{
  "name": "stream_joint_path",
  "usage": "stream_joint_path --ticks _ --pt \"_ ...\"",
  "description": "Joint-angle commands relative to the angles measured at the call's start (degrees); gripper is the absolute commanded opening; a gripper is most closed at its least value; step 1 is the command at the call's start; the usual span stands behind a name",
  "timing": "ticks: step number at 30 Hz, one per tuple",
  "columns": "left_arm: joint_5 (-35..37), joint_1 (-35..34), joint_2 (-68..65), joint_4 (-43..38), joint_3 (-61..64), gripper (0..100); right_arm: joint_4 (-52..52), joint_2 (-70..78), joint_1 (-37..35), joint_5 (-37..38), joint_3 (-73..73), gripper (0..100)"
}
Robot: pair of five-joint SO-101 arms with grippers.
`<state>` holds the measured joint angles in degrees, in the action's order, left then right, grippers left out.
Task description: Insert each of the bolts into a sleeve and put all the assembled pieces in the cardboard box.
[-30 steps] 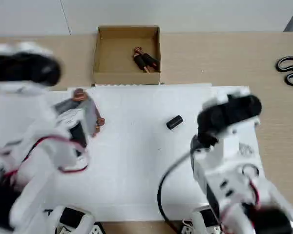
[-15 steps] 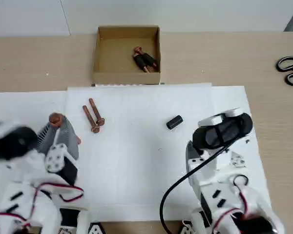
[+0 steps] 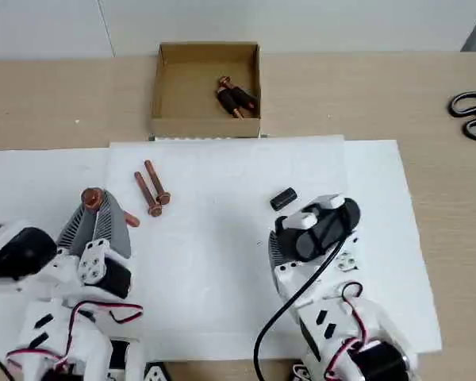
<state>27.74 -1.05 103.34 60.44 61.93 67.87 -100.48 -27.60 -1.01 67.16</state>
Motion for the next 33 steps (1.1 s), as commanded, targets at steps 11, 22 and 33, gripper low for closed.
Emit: stream_joint_path --ticks 11,22,33 --pt "6.3 13.5 0.1 -22.2 15.8 0 -19.0 -3.3 -10.5 13.5 15.6 0.2" --pt "8.8 23.1 0.0 -22.7 18.0 0 -19.0 -3.3 -12.7 13.4 17.3 0.2" --pt "8.8 27.2 0.1 -22.8 18.0 0 -19.2 -3.3 -12.4 13.4 18.5 0.2"
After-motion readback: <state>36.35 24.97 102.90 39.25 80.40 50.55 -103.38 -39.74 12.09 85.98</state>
